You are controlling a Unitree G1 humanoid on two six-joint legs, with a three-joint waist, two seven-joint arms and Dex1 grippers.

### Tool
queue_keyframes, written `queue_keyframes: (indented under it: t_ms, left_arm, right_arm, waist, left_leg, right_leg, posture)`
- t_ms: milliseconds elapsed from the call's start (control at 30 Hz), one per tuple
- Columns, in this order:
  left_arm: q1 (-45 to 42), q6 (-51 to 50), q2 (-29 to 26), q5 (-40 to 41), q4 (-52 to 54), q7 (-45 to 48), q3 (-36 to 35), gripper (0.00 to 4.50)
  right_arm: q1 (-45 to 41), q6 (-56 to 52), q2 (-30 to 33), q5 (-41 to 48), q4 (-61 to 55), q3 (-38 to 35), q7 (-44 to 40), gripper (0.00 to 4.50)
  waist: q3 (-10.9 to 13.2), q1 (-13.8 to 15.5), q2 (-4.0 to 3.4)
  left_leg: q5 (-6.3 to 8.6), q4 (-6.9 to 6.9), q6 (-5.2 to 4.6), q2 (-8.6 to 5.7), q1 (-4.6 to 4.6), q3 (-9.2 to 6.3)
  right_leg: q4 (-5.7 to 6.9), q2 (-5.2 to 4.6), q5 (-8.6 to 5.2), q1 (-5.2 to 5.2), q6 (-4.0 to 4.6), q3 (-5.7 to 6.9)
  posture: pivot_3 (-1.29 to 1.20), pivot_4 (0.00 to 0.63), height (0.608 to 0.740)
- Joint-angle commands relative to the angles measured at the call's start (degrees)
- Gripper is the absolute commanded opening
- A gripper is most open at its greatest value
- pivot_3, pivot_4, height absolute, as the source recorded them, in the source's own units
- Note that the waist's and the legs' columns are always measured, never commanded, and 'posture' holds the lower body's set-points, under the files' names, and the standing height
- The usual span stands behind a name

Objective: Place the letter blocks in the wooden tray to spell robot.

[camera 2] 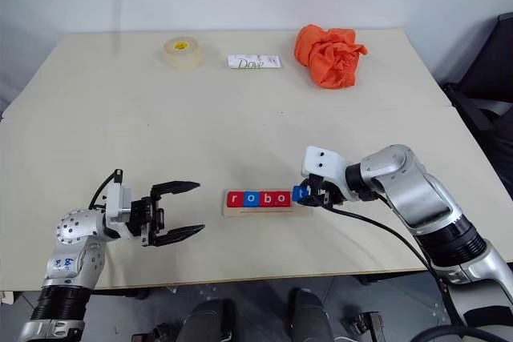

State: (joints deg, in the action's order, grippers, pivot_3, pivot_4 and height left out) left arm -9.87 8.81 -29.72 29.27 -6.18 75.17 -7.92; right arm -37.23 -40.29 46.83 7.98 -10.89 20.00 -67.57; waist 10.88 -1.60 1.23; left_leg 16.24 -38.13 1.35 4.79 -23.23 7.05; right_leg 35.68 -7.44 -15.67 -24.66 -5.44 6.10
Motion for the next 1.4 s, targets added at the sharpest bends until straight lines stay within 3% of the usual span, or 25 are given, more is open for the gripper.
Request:
queue_keyframes:
  t_ms: [33, 900, 1200, 1400]
  left_arm:
    - [1.23, 0.80, -0.07, 0.96, 1.49, -0.16, -0.66, 4.50]
    - [1.15, 1.45, 0.08, 0.82, 1.21, -1.17, -0.59, 4.50]
    - [0.23, 1.68, 0.06, 0.66, 0.02, -1.08, -0.55, 4.50]
    - [-0.72, 1.98, 0.30, -1.45, -0.46, -4.14, -0.44, 4.50]
  right_arm:
    - [-1.06, 0.96, -0.08, -0.69, -0.49, 0.37, -0.17, 1.46]
    - [-1.99, 3.24, -1.60, -2.89, 1.68, 3.32, -1.18, 1.46]
    - [-3.21, 1.93, -0.74, -2.37, 0.90, 1.36, -1.51, 4.47]
    - [-0.70, 1.95, 1.72, 0.51, -1.09, -3.28, -1.78, 4.47]
  waist:
    - [0.00, 0.01, 0.00]
    - [0.00, 0.02, 0.00]
    - [0.00, 0.04, 0.00]
    - [0.00, 0.11, 0.00]
  left_leg:
    - [0.00, 0.00, 0.00, 0.00, 0.00, 0.00]
    - [0.00, 0.00, 0.00, 0.00, 0.00, 0.00]
    - [0.00, 0.00, 0.00, 0.00, 0.00, 0.00]
    - [0.00, 0.00, 0.00, -0.01, 0.00, 0.00]
  right_leg:
    - [0.00, 0.00, 0.00, 0.00, 0.00, 0.00]
    - [0.01, 0.00, 0.00, 0.00, 0.00, 0.00]
    - [0.01, 0.00, 0.00, 0.00, 0.00, 0.00]
    - [0.01, -0.01, 0.00, 0.01, 0.00, 0.00]
  posture:
    - [0.00, 0.150, 0.740]
    - [0.00, 0.150, 0.740]
    - [0.00, 0.150, 0.740]
    - [0.00, 0.150, 0.740]
